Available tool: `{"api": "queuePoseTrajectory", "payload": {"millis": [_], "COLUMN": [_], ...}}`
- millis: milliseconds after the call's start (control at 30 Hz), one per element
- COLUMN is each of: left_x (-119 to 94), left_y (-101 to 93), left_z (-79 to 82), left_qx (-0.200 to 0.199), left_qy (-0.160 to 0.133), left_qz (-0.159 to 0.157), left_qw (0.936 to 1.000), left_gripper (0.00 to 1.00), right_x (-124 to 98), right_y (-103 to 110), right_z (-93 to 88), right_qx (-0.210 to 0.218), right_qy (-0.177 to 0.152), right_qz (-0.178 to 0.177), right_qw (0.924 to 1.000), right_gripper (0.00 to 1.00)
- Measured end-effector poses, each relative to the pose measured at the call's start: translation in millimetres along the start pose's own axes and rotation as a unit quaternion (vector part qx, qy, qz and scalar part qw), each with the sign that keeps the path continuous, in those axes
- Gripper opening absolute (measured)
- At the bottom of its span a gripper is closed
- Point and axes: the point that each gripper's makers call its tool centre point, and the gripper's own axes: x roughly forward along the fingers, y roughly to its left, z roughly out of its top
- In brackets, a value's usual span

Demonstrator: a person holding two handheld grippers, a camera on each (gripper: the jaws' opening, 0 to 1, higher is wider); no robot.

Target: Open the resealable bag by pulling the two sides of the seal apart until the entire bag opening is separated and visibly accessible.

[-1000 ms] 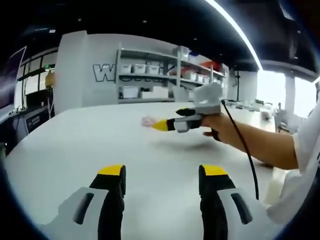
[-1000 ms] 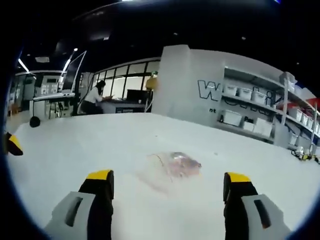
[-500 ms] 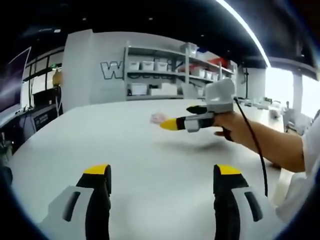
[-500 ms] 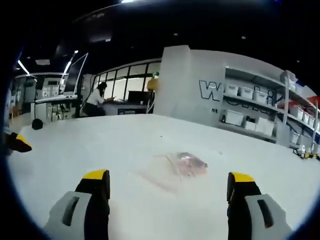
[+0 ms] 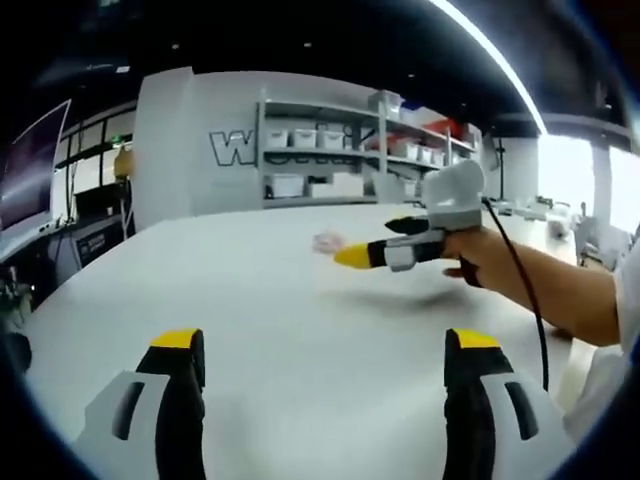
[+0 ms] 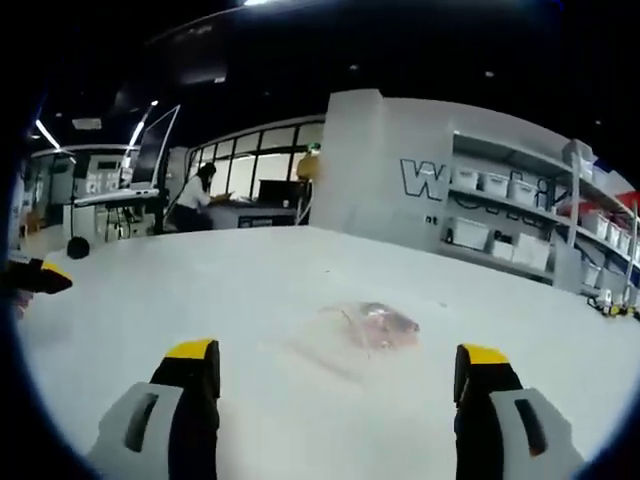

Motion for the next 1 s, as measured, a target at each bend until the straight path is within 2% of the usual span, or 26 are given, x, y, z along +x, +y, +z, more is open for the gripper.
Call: {"api": "queuePoseTrajectory", "payload": {"millis": [467,1000], "left_x": [-1,-1], "left_y": [-4.3,-8.4], "left_z": [-3.1,-1.7], "left_qx": [0.006,0.004], "left_qy": [0.012,0.010], "left_qz": [-0.010,-0.016], "left_qw": [0.9999,0.9998], "left_gripper": [0.97,0.94], "right_x": [-6,-14], "right_y": [7,7], "right_z": [2.4,-1.1], "right_qx": [-0.003,-0.001], "right_qy": [-0.002,0.000], "right_qz": [0.009,0.010], "right_qw": [1.0000,0.9999], "right_gripper": [0.99,0.96]}}
